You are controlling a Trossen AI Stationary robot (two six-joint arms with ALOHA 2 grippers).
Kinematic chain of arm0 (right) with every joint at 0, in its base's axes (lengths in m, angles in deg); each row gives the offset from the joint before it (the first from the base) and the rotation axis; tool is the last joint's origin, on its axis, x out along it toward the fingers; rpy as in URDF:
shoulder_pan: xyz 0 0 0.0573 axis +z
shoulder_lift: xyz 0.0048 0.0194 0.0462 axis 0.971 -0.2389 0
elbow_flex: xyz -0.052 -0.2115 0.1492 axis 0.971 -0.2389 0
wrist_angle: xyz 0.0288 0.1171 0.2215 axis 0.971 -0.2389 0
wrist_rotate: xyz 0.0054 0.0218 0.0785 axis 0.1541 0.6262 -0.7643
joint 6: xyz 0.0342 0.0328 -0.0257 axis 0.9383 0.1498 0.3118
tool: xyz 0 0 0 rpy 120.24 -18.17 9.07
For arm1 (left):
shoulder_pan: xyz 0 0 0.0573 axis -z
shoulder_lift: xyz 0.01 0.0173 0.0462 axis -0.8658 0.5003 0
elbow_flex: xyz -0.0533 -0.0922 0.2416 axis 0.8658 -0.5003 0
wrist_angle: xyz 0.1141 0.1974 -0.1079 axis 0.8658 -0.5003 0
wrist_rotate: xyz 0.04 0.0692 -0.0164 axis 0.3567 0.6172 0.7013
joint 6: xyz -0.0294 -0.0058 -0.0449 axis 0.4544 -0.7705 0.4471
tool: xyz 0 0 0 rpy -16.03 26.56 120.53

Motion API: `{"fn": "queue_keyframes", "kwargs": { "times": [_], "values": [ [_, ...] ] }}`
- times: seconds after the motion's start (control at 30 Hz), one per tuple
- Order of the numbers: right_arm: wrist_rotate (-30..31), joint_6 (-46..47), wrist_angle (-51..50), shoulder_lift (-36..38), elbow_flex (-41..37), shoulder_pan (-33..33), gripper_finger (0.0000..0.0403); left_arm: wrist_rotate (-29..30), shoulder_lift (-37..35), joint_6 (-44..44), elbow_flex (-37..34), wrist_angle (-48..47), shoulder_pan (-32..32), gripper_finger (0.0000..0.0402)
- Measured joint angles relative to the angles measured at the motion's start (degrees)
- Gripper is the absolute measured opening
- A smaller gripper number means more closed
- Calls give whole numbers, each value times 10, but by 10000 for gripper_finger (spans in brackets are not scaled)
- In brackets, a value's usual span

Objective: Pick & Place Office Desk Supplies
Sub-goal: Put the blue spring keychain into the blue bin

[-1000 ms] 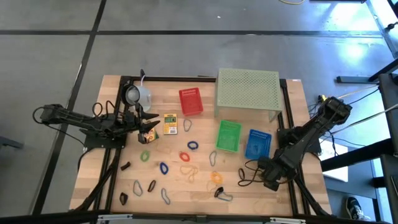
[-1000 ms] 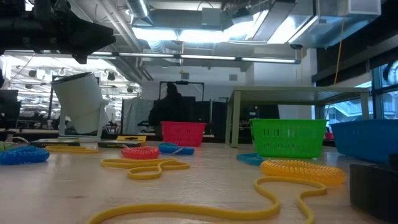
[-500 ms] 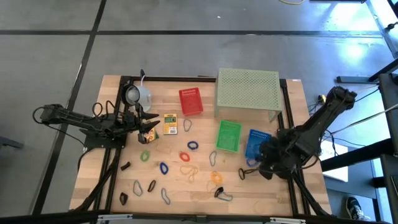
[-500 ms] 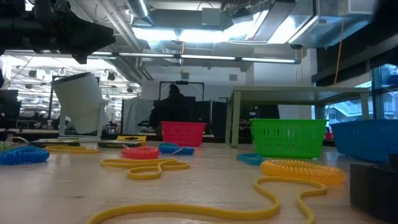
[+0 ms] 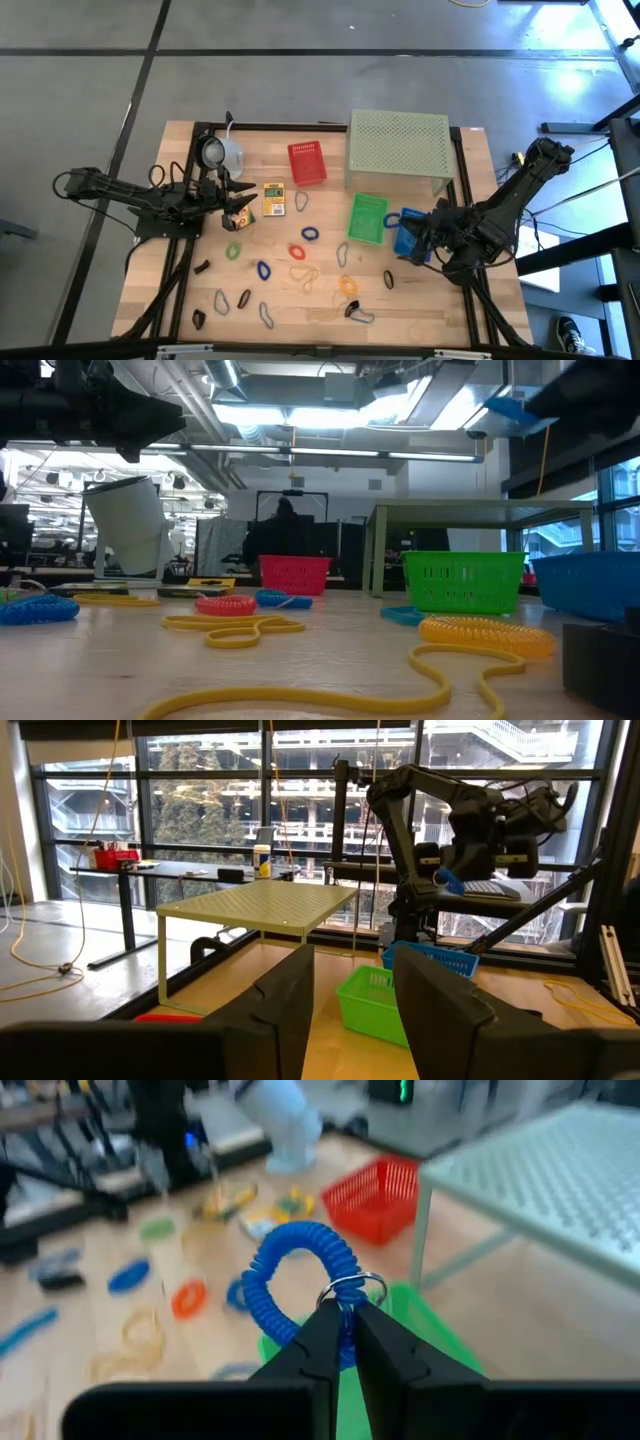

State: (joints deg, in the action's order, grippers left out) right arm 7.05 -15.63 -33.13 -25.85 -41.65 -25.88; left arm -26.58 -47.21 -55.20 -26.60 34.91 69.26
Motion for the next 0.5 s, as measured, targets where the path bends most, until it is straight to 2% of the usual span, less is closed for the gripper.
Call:
{"fn": "queue_keyframes", "kwargs": {
  "times": [0.13, 0.23, 0.33, 0.5],
  "values": [
    [30, -45, 40, 0, 1, -15, 29, 0, 0, 0, 0, 0, 0, 132],
    [-2, -64, 53, 0, 1, -36, 29, 0, 0, 0, 0, 0, 0, 132],
    [-79, -56, 53, 0, 1, -61, 29, 0, 0, 0, 0, 0, 0, 132],
    [-264, -54, 49, 0, 1, -101, 29, 0, 0, 0, 0, 0, 0, 132]
  ]
}}
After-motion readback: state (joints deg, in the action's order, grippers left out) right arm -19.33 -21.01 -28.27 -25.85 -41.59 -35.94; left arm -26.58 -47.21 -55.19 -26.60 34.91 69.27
